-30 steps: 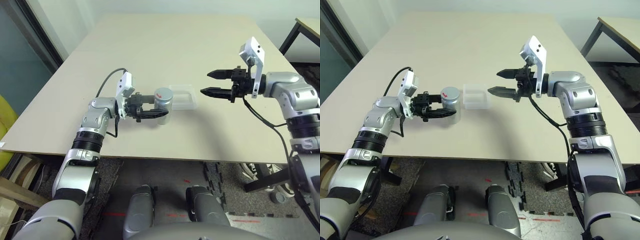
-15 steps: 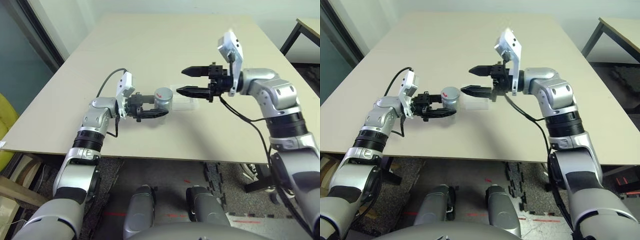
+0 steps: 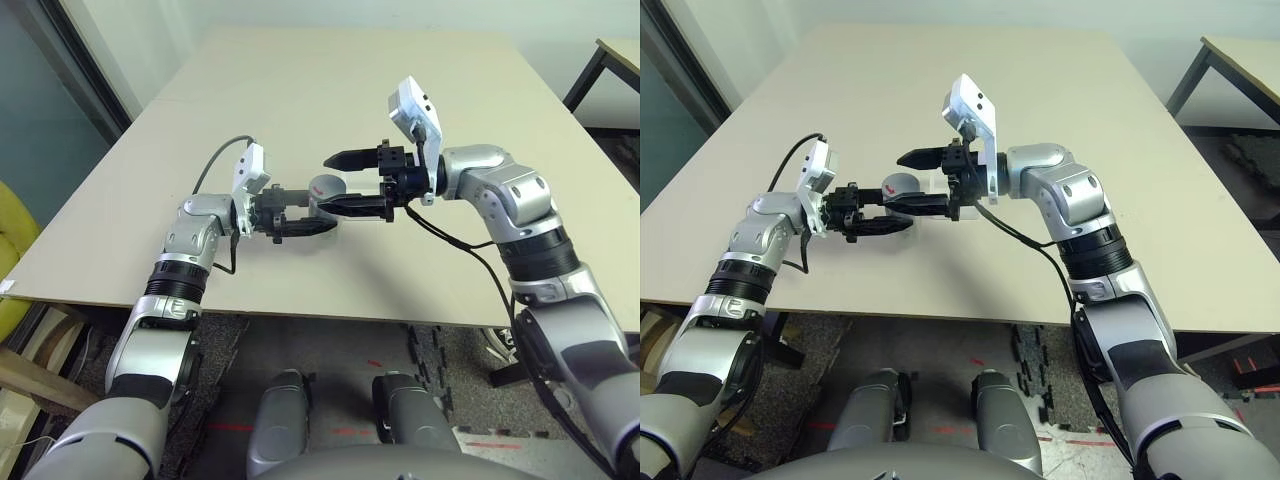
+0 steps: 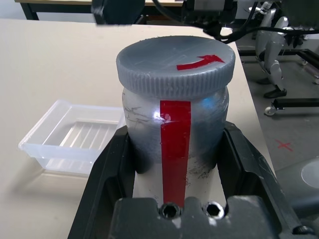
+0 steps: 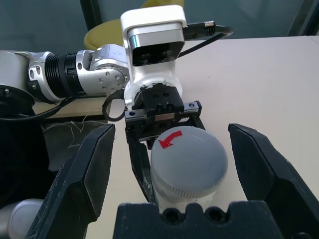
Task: Pour the medicine from the bottle into the box.
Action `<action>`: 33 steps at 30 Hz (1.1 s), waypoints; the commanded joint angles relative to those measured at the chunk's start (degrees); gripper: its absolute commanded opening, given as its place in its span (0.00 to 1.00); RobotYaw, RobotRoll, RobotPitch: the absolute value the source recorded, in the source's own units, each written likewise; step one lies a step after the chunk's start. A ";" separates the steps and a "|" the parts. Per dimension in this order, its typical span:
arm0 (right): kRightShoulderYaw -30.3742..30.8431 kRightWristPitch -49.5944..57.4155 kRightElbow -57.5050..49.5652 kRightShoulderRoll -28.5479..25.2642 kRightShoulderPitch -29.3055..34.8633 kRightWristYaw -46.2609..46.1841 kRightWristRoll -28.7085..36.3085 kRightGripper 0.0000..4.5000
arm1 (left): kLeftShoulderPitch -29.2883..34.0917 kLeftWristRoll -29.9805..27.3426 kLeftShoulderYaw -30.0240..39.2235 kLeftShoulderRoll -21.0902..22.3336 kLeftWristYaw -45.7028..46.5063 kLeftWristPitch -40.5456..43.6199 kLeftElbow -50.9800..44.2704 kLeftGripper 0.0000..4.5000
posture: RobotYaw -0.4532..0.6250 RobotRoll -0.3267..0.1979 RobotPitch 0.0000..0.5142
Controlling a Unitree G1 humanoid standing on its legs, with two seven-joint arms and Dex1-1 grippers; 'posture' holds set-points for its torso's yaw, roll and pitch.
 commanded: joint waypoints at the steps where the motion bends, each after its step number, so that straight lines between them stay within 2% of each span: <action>1: 1.19 -1.18 1.19 0.50 -0.64 -0.07 -1.12 1.00 | 0.24 -0.21 -0.67 0.33 -0.35 0.36 -1.47 0.55 | 0.39 0.62 0.11; 17: 1.12 -1.69 2.80 1.63 -0.47 -0.33 -1.22 1.00 | 1.03 -0.15 -0.82 0.53 0.16 0.89 -2.64 0.55 | 0.40 0.62 0.11; 20: 0.75 -1.72 2.82 1.82 -0.24 -0.79 -1.07 0.87 | 1.15 -0.08 -0.91 0.39 0.20 0.77 -2.56 0.55 | 0.40 0.62 0.12; 21: 0.60 -1.71 2.91 1.92 -0.23 -1.06 -1.04 0.77 | 1.16 -0.05 -0.94 0.35 0.21 0.74 -2.53 0.55 | 0.40 0.62 0.12; 24: 1.01 -2.18 2.94 1.58 0.11 -0.97 -1.46 0.57 | 1.15 -0.07 -1.01 0.25 0.22 0.76 -2.55 0.55 | 0.39 0.62 0.12; 29: -0.23 -1.36 3.09 1.98 0.13 -1.69 -0.35 0.57 | 1.07 -0.03 -1.11 0.18 0.30 0.69 -2.38 0.55 | 0.39 0.62 0.11; 33: -6.49 3.74 4.00 4.84 -1.69 -4.98 5.62 0.57 | 1.09 -0.04 -1.11 0.12 0.35 0.69 -2.33 0.55 | 0.39 0.62 0.11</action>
